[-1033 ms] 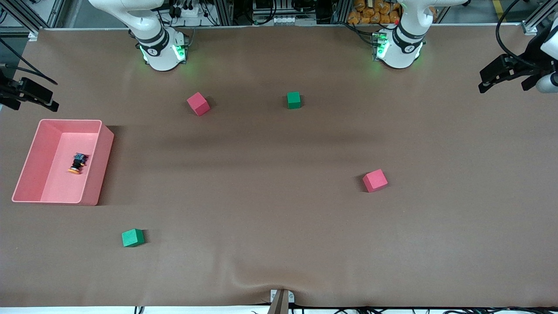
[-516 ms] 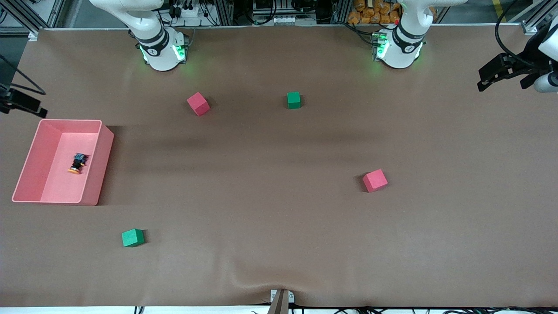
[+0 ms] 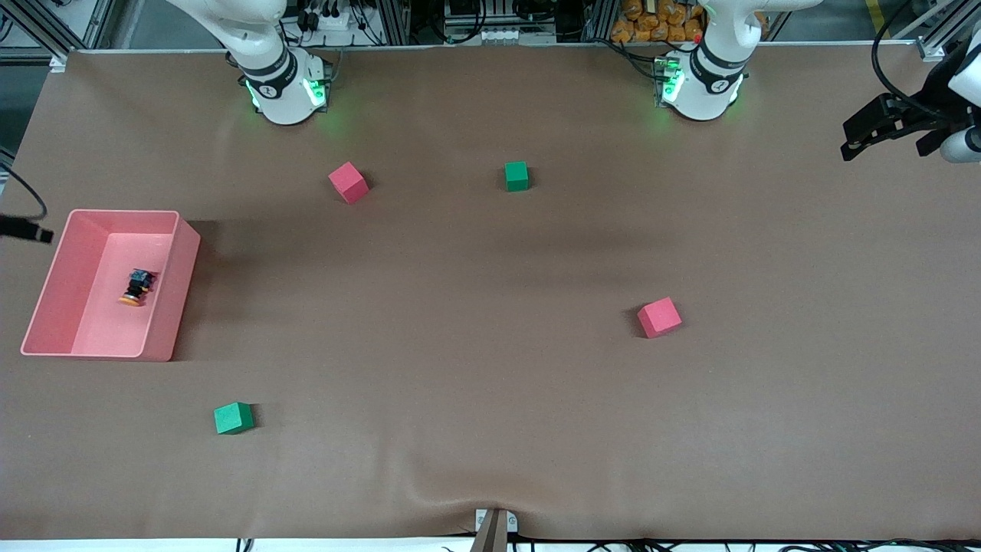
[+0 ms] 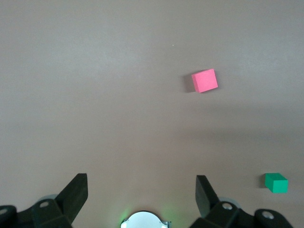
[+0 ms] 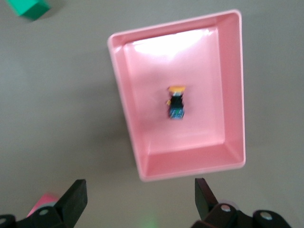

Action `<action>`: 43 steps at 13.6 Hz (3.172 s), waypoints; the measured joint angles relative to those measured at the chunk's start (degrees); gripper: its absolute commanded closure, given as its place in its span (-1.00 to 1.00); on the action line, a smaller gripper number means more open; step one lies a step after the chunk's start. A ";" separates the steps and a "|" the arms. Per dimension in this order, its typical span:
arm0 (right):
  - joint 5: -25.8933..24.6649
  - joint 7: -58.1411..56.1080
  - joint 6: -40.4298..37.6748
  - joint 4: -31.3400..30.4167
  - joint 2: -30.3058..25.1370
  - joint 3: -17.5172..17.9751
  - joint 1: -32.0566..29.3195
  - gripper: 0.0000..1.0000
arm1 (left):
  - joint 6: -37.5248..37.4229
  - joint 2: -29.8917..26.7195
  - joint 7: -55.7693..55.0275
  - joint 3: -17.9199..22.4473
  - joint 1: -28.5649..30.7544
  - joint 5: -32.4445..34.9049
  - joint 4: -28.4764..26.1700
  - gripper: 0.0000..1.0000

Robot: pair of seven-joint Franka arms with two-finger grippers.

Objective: Place and upright button with both arms
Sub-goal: 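Reach the right gripper down into the pink tray to the button, then grasp the yellow button with the right gripper and lift it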

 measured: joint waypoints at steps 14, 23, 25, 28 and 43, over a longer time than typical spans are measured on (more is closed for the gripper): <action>0.32 -15.43 24.23 -2.88 24.38 0.24 -4.93 -1.00 | -0.67 0.63 0.00 -0.10 -0.07 0.01 -0.26 -1.00; 2.81 -16.72 25.04 -3.17 26.21 0.29 -5.56 1.00 | -0.67 0.87 0.08 -0.11 -0.07 0.01 -0.27 -1.00; 2.82 -16.77 23.56 -2.50 26.20 0.54 -5.55 1.00 | -0.64 0.94 0.08 -0.10 -0.07 0.01 -0.27 -1.00; 2.85 -16.78 13.33 4.24 25.83 1.04 -5.24 1.00 | -0.63 1.41 0.08 -0.10 -0.07 0.01 -0.28 -1.00; 15.33 17.37 -2.42 19.21 19.56 2.79 33.36 1.00 | 0.31 3.02 0.02 0.01 0.05 0.01 -0.28 -1.00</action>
